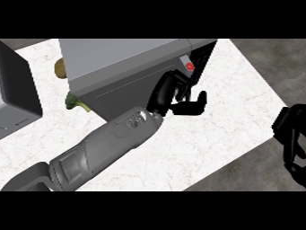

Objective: Pick up the milk, place it into the microwave and close the microwave

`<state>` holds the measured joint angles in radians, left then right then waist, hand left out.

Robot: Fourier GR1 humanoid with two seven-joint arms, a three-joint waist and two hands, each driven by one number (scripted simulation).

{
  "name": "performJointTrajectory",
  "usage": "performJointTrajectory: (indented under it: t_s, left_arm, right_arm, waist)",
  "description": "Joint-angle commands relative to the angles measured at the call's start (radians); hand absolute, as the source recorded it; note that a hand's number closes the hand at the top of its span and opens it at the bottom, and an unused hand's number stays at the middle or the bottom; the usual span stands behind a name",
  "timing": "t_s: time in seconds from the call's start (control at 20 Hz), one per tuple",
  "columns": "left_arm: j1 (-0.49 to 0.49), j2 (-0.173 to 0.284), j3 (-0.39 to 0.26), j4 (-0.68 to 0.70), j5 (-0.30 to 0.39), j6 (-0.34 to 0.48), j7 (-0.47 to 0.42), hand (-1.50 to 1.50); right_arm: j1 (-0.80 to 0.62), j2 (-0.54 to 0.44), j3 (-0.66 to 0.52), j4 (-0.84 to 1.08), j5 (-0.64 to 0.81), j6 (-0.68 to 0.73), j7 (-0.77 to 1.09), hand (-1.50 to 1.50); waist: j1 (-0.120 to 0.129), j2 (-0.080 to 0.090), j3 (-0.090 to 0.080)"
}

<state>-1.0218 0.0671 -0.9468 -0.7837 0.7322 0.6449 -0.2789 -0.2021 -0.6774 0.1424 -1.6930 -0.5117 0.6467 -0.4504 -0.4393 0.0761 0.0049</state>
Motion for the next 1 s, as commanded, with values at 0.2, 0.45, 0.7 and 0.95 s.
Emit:
performJointTrajectory:
  t_s: [0.2,0.45,0.7,0.95]
  left_arm:
    - [-0.095,-0.063,0.005,0.027,0.007,0.008,-0.014,1.50]
    - [-0.093,-0.063,0.002,0.031,0.014,0.027,-0.026,1.50]
    - [0.009,-0.065,0.104,0.030,0.168,0.036,0.079,1.50]
    - [0.073,-0.067,0.266,-0.027,0.317,-0.016,0.018,1.50]
  right_arm:
    - [0.012,0.006,0.033,-0.060,-0.019,0.044,-0.016,1.50]
    - [0.019,-0.001,0.042,-0.102,-0.027,0.042,-0.001,1.50]
    - [0.071,-0.044,0.134,-0.130,-0.015,0.097,0.073,1.50]
    - [0.130,-0.007,0.176,-0.167,-0.038,0.059,0.090,1.50]
  waist:
    - [-0.039,0.007,0.002]
    - [-0.044,0.004,0.002]
    - [-0.004,0.036,-0.010]
    - [0.051,0.026,-0.017]
